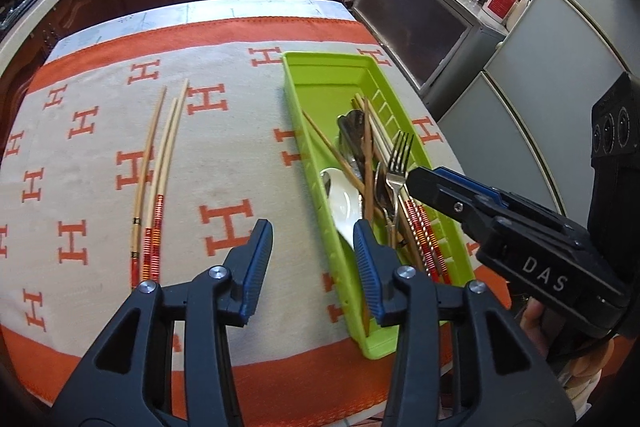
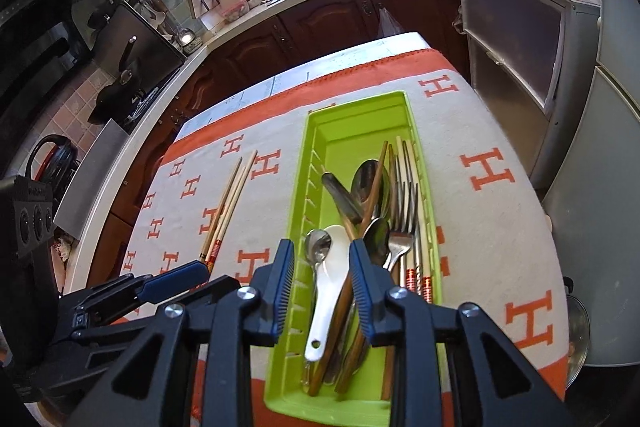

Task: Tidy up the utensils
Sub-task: 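Withdraw both grippers from the tray toward the remaining chopsticks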

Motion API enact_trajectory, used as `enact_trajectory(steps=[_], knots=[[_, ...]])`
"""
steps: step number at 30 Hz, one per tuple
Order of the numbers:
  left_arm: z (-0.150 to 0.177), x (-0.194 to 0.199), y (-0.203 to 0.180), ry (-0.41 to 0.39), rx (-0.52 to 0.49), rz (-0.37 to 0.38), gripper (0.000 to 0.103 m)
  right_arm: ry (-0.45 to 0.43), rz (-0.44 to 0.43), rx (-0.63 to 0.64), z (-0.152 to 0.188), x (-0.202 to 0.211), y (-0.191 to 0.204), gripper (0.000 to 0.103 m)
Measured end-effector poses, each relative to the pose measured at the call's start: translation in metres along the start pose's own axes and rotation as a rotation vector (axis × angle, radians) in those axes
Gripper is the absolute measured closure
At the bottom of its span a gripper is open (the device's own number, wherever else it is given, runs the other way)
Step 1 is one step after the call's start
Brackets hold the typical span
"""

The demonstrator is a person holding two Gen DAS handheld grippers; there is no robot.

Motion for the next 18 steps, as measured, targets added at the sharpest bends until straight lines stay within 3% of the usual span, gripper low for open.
enact_trajectory(steps=[18], knots=[[0.022, 0.033, 0.077, -0.042, 0.064, -0.102, 0.064, 0.055, -0.059, 0.061, 0.019, -0.015, 0.074, 0.075]])
Point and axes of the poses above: each gripper's, at about its wrist camera, not at the fingertips, and x roughly against the way its jaws point, y to its left, z to its underside, the point moved 9 cm from there along -x, roughly the way its jaws point
